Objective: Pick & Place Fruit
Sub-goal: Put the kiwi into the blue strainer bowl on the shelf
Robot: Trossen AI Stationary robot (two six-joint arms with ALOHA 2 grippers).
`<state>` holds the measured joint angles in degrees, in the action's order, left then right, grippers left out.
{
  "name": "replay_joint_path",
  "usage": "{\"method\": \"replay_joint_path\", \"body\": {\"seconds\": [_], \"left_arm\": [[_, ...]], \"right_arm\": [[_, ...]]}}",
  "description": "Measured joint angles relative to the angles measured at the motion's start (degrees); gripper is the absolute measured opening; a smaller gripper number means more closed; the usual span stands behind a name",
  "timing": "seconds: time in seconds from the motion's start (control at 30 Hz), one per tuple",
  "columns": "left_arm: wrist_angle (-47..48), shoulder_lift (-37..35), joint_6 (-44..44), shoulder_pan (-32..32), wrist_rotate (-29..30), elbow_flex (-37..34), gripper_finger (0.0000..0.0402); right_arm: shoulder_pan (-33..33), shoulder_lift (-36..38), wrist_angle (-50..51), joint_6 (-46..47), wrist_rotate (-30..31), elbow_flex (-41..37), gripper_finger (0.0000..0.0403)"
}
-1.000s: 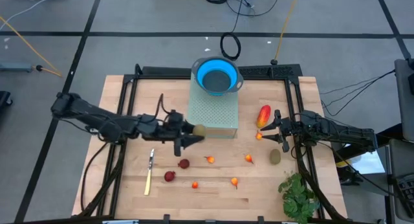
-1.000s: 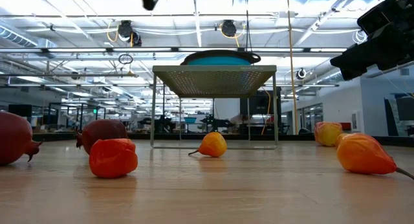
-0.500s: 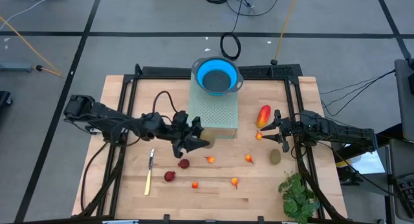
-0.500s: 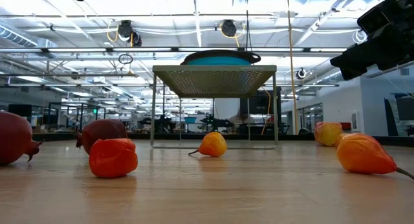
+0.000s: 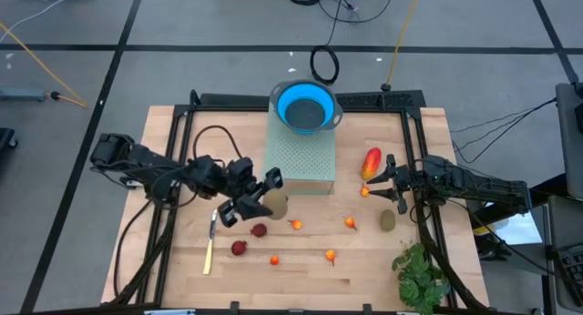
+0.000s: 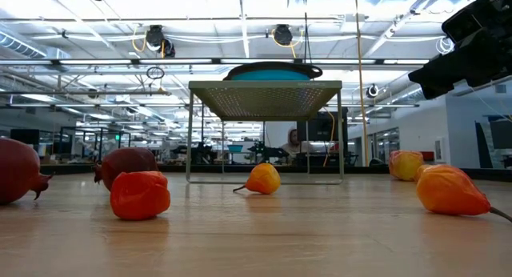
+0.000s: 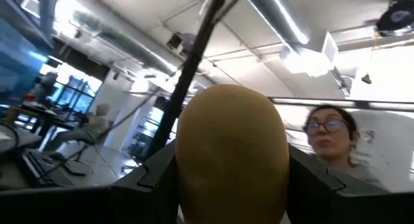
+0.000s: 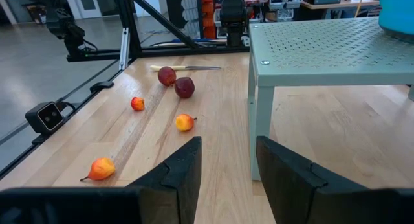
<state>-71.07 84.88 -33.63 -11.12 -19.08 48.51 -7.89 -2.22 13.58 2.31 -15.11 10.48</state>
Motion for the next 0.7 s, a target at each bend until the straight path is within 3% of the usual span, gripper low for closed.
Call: {"method": "replay_joint_path", "body": {"seconds": [0.7], "left_arm": [[-2.6, 0.0, 3.5, -1.4, -1.1, 0.0, 0.0202]], "right_arm": [[0.0, 0.0, 0.0, 0.0, 0.0, 0.0, 0.0139]]}}
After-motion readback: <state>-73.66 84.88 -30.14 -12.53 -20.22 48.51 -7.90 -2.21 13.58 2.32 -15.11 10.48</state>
